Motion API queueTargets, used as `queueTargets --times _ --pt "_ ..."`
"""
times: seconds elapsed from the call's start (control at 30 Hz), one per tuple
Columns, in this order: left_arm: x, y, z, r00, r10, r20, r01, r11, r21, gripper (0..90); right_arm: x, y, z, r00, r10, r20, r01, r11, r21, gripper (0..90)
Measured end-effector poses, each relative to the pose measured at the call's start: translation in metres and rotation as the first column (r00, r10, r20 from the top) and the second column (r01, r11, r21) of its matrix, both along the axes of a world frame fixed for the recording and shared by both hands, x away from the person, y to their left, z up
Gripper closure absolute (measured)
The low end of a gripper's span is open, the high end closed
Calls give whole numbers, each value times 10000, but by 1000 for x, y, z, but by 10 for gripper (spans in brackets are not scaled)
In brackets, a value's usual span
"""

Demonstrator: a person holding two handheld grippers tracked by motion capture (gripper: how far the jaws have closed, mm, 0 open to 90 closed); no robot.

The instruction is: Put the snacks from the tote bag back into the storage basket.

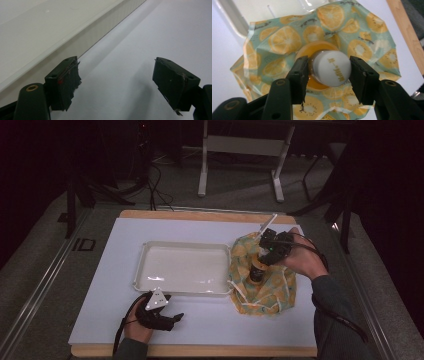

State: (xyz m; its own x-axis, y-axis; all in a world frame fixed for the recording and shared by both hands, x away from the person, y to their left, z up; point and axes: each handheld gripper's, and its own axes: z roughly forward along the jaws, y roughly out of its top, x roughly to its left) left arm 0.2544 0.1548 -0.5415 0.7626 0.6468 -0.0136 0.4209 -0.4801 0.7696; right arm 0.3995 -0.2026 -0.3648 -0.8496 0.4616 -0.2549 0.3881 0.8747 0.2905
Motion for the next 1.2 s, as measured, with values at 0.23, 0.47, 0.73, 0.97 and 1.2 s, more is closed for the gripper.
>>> queueTargets --times 0.23,0.47,0.73,0.97,1.2 --pt "0 0 0 10000 -9 14 9 10000 55 214 3 -1 -1 9981 565 -225 -569 9983 -135 514" --pt "0 0 0 10000 -26 -1 26 10000 68 214 12 -2 2 9947 540 -881 -554 9984 -134 540" --pt "0 0 0 10000 -23 -1 23 10000 42 214 16 -3 5 9918 384 -1219 -381 9993 43 579" --pt "0 0 0 10000 -28 -16 28 10000 46 214 17 -2 5 9908 221 -1338 -227 9997 -24 584" --pt "0 0 0 10000 -34 -11 34 10000 62 214 16 0 6 9909 326 -1304 -342 9994 -102 585"
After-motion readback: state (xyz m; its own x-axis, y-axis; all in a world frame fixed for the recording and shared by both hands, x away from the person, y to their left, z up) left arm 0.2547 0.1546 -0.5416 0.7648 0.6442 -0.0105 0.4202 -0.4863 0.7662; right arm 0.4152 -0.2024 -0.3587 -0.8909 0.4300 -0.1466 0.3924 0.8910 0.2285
